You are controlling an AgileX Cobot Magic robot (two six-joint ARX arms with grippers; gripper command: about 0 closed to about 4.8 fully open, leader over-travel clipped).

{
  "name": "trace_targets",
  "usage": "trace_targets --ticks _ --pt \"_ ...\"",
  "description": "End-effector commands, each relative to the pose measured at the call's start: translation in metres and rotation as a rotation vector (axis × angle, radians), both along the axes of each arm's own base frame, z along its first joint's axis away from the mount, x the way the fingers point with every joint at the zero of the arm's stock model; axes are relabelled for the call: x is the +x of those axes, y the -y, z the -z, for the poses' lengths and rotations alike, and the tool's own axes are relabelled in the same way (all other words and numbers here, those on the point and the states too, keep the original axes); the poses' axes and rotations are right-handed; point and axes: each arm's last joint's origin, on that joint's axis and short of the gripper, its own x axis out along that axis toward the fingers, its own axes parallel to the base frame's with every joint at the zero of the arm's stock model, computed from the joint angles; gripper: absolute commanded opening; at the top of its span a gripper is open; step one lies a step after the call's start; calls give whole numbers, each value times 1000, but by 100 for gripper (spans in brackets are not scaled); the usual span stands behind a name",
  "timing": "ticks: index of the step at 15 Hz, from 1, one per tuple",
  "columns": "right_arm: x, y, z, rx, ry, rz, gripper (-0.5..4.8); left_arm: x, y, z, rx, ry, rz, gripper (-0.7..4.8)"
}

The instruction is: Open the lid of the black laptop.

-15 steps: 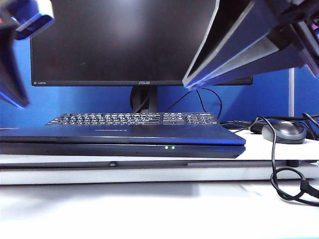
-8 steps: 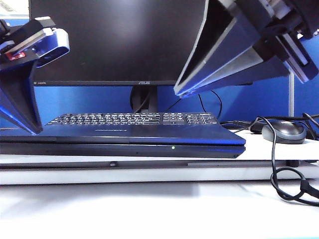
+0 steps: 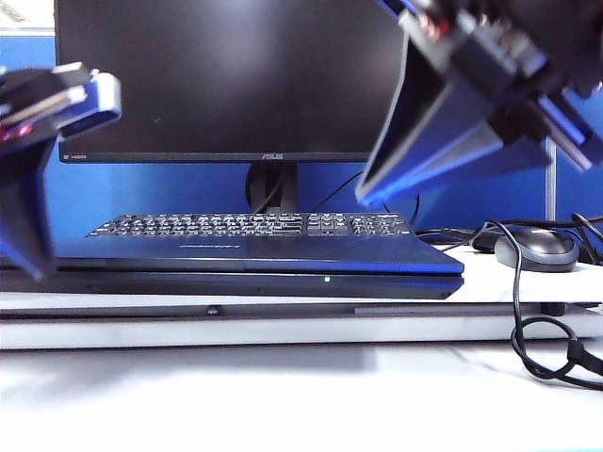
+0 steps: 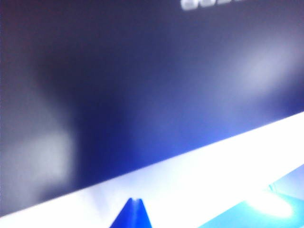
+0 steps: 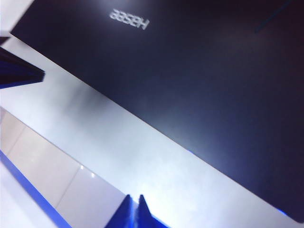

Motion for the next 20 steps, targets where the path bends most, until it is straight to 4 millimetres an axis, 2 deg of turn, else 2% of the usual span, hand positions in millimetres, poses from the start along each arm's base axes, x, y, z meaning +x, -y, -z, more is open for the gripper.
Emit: trace_targets --ticks 1,6,14,20 --pt "5 -5 5 -24 -9 -2 22 0 0 3 -4 4 3 -4" --pt "13 -11 22 -113 -40 5 21 3 1 1 4 52 -17 -4" --pt "33 4 23 -106 -53 67 21 4 1 1 -2 61 -17 -4" --pt "36 6 22 -98 -42 72 21 4 1 0 -3 65 -18 -4"
